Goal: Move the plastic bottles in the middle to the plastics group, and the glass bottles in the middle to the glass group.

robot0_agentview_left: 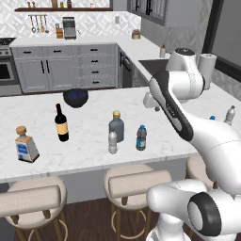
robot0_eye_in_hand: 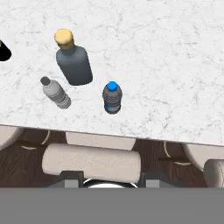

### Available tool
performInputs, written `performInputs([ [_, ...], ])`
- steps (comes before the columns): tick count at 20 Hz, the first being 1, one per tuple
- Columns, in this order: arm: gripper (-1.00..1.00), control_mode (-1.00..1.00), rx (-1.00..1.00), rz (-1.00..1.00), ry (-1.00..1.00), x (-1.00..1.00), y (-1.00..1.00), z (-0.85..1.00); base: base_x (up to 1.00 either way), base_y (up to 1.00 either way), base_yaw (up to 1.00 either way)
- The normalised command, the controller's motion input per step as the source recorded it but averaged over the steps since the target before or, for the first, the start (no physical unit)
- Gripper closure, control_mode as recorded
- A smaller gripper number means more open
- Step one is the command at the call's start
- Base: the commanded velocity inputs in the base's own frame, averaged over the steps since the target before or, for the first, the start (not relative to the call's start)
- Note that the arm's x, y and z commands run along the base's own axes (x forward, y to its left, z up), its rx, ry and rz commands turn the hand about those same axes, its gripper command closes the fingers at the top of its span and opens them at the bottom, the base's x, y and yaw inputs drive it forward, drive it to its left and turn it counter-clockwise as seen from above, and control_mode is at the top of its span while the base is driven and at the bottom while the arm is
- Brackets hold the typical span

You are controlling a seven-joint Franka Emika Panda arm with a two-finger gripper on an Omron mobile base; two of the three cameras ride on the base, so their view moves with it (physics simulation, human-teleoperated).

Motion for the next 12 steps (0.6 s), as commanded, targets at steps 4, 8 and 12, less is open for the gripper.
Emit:
performInputs([
  [4,-1.0,-1.0,0.0,0.0,0.08,-0.03,0.0,-0.09,0.0,0.0,0.0],
  [8,-1.0,-1.0,-0.03,0.0,0.19,0.2,0.0,-0.53,0.0,0.0,0.0],
  [12,-1.0,-1.0,-0.01,0.02,-0.01,0.58,-0.01,-0.73,0.0,0.0,0.0],
])
